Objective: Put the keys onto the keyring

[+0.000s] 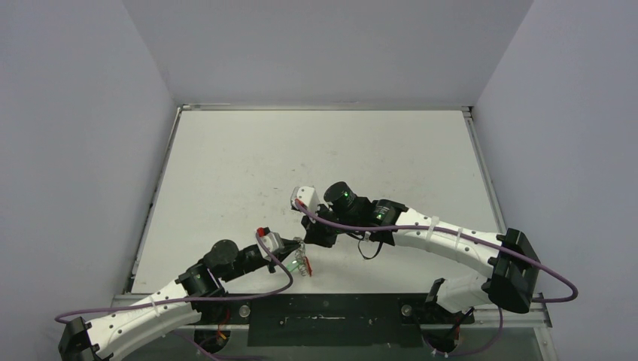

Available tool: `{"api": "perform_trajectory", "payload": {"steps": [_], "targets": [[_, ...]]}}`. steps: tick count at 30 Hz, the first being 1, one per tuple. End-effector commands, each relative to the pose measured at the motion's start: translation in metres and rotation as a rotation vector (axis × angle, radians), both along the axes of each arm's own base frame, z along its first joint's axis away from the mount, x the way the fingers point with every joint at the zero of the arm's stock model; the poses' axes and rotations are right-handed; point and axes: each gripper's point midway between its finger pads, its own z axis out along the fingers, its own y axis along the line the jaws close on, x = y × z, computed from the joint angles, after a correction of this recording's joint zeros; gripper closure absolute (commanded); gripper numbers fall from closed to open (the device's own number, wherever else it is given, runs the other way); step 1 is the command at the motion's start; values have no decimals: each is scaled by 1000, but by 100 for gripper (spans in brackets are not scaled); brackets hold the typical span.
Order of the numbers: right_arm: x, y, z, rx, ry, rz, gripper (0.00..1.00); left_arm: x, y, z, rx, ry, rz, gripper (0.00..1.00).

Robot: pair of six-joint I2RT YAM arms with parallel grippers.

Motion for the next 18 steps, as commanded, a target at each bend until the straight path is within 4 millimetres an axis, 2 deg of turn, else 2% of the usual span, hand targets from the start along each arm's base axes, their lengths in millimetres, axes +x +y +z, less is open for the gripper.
{"api": "perform_trajectory", "payload": {"steps": [1, 18], "targets": [[12, 11, 23, 72, -66, -28, 100, -2, -7, 36, -95, -58, -31, 100], [18, 3, 15, 46, -76, -62, 99, -3, -8, 39, -102, -69, -35, 100]]}}
